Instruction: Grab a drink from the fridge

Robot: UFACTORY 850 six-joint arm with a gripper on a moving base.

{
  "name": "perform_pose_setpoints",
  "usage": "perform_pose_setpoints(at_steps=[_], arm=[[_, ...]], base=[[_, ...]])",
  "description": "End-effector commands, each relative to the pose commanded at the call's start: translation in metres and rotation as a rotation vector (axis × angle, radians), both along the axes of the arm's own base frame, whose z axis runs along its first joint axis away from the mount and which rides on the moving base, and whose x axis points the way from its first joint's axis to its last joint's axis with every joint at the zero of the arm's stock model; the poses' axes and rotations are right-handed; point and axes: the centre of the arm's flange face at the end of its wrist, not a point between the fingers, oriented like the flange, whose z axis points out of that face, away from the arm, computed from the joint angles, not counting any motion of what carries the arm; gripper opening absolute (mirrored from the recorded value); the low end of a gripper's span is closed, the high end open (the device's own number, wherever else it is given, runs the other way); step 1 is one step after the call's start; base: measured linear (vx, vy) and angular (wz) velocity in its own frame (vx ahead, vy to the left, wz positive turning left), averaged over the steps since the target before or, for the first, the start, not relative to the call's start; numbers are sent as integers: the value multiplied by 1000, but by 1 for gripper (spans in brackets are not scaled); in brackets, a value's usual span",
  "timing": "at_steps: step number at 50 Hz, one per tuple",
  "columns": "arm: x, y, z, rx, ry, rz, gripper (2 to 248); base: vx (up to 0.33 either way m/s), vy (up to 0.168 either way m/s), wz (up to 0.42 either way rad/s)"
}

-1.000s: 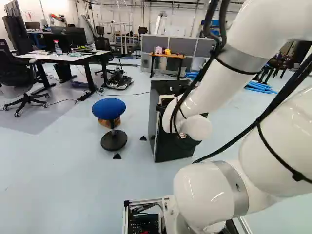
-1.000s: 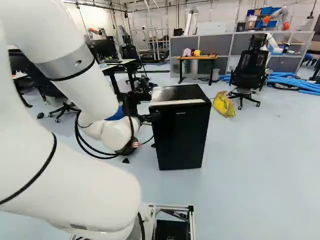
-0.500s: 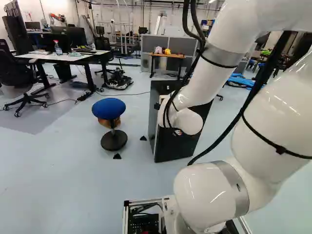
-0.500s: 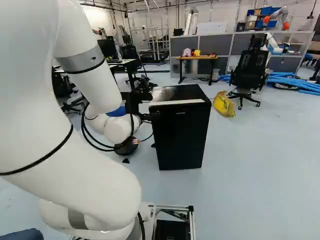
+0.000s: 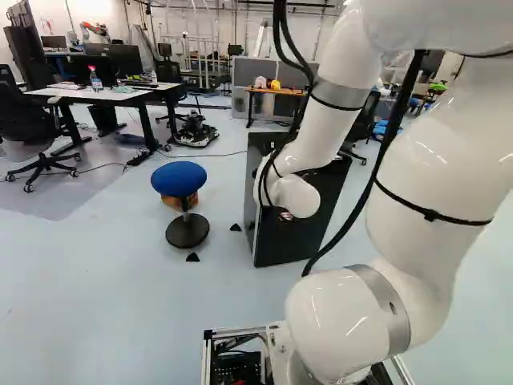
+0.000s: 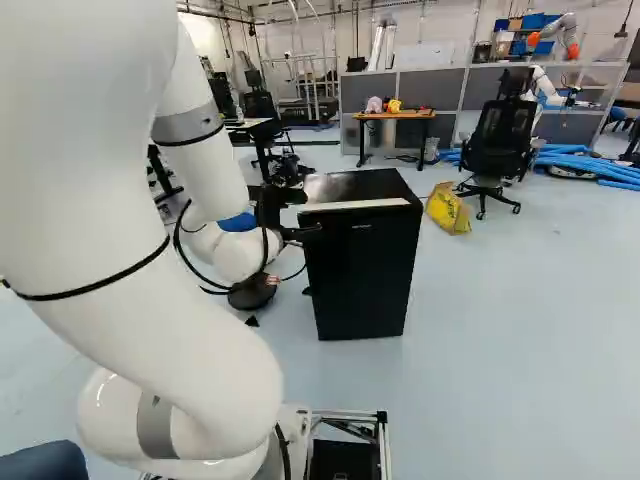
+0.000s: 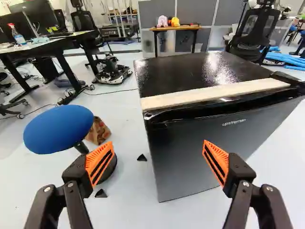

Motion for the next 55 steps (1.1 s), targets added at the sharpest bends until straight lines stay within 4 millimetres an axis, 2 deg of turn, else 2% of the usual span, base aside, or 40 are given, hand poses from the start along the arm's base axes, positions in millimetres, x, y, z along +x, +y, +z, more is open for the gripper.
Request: perform_pose_setpoints(at_steps=[55], arm=[[30,15,-43,-23,-37,-121,247]], base=[[0,0,0]])
